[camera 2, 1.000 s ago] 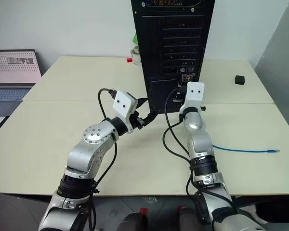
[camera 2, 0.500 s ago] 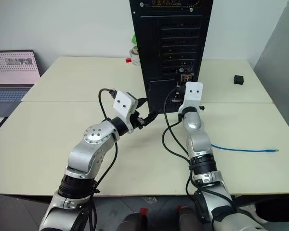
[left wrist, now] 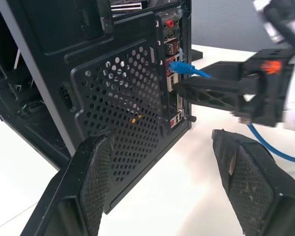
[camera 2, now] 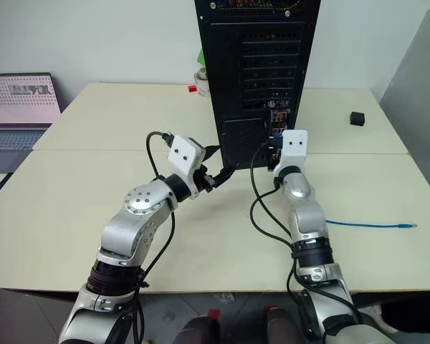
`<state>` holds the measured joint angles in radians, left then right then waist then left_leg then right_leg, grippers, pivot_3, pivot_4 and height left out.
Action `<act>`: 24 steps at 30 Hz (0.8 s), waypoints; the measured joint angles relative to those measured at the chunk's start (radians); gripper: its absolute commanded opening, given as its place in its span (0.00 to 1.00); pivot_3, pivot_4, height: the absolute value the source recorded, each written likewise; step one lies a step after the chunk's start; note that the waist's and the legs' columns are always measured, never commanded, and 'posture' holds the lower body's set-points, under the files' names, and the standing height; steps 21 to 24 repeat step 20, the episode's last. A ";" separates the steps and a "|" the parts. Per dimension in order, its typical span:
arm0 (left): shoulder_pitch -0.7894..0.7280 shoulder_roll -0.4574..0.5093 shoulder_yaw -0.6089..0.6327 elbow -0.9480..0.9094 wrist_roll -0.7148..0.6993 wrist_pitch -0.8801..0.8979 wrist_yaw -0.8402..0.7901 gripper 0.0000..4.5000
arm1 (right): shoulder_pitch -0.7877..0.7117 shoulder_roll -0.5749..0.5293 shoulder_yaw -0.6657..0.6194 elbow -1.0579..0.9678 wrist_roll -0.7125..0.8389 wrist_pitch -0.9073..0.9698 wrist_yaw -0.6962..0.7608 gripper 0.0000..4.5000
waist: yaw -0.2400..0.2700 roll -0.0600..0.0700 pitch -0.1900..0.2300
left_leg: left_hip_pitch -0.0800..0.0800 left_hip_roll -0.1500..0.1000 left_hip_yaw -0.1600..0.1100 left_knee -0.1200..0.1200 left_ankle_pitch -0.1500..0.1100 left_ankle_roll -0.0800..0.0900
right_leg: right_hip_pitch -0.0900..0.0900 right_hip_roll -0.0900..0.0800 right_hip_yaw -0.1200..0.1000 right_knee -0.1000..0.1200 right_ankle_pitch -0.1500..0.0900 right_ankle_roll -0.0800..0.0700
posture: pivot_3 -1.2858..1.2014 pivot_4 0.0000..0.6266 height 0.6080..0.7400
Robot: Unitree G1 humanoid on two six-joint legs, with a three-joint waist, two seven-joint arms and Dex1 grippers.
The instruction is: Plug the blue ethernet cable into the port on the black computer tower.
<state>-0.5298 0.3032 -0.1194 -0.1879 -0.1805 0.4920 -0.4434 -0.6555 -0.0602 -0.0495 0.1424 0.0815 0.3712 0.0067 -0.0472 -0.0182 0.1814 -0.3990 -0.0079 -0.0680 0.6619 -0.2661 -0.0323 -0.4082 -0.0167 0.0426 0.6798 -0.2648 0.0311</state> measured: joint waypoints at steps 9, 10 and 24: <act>-0.029 0.057 0.008 0.022 0.035 0.051 0.007 0.75 | 0.101 -0.332 0.013 -0.265 0.141 0.148 0.396 1.00 | 0.003 0.000 0.000 | 0.000 0.000 0.000 0.000 0.000 0.000 | 0.001 0.000 0.000 -0.001 0.000 0.000 | 0.52 0.24 1.00; -0.033 0.060 0.008 0.026 0.035 0.053 0.000 0.75 | 0.104 -0.360 0.002 -0.270 0.154 0.155 0.430 1.00 | 0.003 0.000 0.000 | 0.000 0.000 0.000 0.000 0.000 0.000 | 0.001 0.000 0.000 -0.001 0.000 0.000 | 0.52 0.24 1.00; -0.071 0.110 0.010 0.040 0.021 0.071 -0.083 0.75 | 0.133 -0.556 -0.034 -0.279 0.258 0.161 0.682 1.00 | 0.007 -0.001 0.001 | 0.000 0.000 0.000 0.000 0.000 0.000 | 0.001 0.000 0.000 -0.001 0.000 0.000 | 0.52 0.24 1.00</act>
